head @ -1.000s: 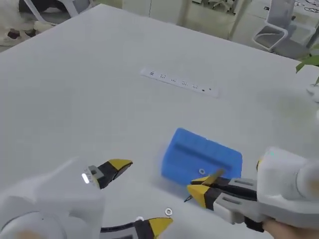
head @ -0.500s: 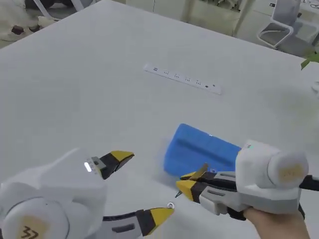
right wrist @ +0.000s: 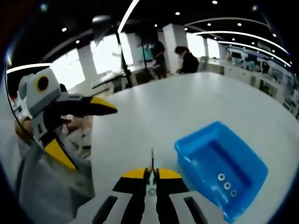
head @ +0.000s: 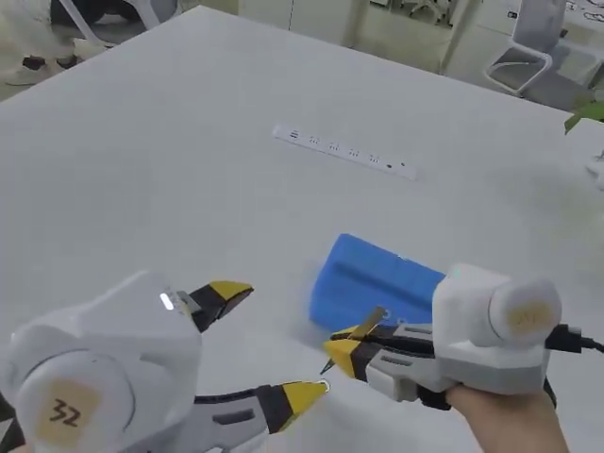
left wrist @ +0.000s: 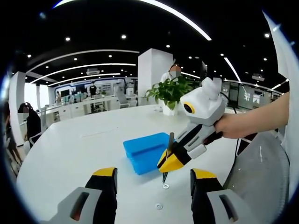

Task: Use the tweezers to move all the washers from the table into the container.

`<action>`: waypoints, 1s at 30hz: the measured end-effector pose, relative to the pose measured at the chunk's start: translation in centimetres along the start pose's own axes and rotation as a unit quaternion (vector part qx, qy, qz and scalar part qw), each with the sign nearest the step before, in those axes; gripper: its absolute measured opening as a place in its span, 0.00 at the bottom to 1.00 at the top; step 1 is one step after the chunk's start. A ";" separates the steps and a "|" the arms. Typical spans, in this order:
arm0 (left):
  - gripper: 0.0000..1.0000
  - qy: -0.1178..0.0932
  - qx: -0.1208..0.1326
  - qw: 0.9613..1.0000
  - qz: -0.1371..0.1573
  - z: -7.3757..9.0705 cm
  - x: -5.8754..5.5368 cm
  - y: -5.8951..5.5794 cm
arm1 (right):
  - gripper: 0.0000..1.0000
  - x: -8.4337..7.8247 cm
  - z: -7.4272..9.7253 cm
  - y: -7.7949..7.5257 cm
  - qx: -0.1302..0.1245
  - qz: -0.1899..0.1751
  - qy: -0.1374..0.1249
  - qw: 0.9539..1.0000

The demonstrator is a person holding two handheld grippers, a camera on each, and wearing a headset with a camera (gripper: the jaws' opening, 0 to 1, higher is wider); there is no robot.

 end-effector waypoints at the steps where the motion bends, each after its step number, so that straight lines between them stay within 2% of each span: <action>1: 0.62 0.000 0.000 1.000 0.000 0.0 0.0 0.0 | 0.04 -0.1 0.0 0.0 0.000 -0.003 0.000 1.000; 8: 0.62 -0.006 0.003 1.000 0.005 0.2 0.1 0.1 | 0.04 -1.0 -0.5 0.1 0.009 -0.009 0.016 1.000; 18: 0.62 -0.005 -0.002 1.000 0.005 0.2 0.1 -0.2 | 0.04 -1.3 -1.0 0.6 0.014 -0.003 0.029 0.999; 22: 0.62 -0.005 -0.003 1.000 0.005 0.2 0.2 -0.2 | 0.04 -1.2 -1.0 0.7 0.009 0.020 0.036 0.999; 24: 0.62 -0.006 -0.003 1.000 0.005 0.2 0.2 -0.2 | 0.04 -1.2 -0.9 0.6 -0.001 0.033 0.037 0.999; 30: 0.62 -0.006 -0.004 1.000 0.006 0.2 0.2 -0.2 | 0.04 -1.3 -1.0 0.4 0.000 0.033 0.039 0.999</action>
Point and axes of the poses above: the centre of the closed fingertips' face, and the gripper's own axes: z roughly backward along the fingers, y roughly to its left, x roughly out of its top, the point moved 6 cm from there along z, roughly backward along the fingers, and after that the axes turned 7 degrees about y, right-handed, at the moved point
